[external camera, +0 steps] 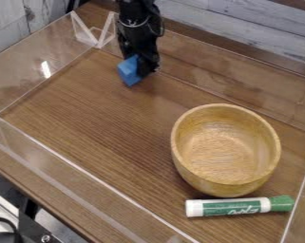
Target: Put the blue block in the brown bowl
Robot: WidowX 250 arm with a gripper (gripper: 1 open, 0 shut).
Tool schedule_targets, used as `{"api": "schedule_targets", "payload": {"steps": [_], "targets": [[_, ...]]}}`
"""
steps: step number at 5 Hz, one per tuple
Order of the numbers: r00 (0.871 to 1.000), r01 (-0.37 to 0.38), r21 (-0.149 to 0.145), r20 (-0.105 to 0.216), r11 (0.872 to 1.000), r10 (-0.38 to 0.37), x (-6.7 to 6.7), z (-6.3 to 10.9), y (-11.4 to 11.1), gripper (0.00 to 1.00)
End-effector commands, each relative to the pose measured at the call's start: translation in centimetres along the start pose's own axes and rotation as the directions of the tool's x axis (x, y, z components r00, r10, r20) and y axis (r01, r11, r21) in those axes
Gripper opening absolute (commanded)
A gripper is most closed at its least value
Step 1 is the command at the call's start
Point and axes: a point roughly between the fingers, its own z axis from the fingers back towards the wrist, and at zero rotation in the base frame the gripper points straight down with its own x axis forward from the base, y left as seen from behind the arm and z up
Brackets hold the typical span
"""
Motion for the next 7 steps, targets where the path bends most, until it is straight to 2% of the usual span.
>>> {"api": "schedule_targets", "payload": {"steps": [1,2,3,4,7], "targets": [[0.997,0.003,0.046,0.076,0.999,-0.007,1.6,3.1,0.5,0.00],[0.994,0.014,0.054,0.106,0.998,-0.020,2.4,3.5,0.3,0.00],[0.991,0.023,0.059,0.132,0.998,-0.030,2.6,3.6,0.1,0.00],[0.987,0.028,0.064,0.156,0.998,-0.038,2.7,3.7,0.0,0.00],[0.973,0.040,0.105,0.222,0.994,-0.063,2.1,4.7,1.9,0.00]]}}
